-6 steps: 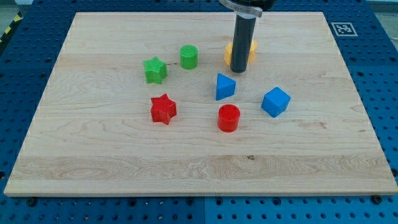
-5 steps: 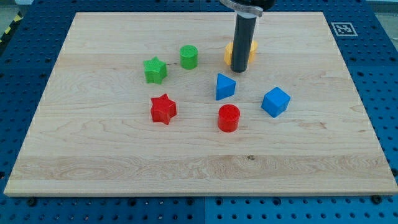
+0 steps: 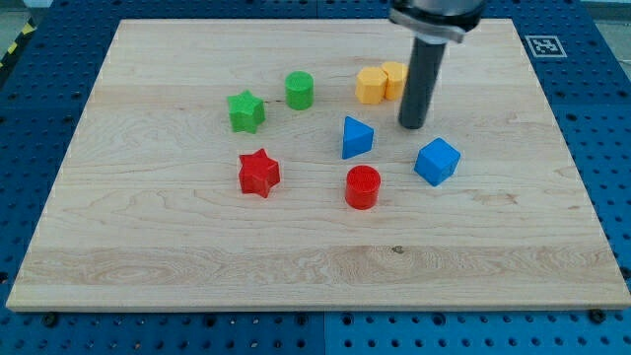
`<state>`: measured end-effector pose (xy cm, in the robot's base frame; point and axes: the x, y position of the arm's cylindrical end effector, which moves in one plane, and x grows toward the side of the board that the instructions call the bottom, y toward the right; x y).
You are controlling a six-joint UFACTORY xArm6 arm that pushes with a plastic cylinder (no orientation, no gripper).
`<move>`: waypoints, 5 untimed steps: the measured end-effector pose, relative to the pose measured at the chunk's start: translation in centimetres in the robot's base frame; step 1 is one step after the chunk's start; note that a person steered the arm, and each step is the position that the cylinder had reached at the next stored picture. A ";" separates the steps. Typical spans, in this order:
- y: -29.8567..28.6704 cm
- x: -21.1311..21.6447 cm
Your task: Slide the yellow heart down a bit
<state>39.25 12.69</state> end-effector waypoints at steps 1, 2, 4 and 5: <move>2.2 -4.1; 3.0 -8.5; -3.4 -12.2; -6.5 -12.1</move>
<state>27.20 6.15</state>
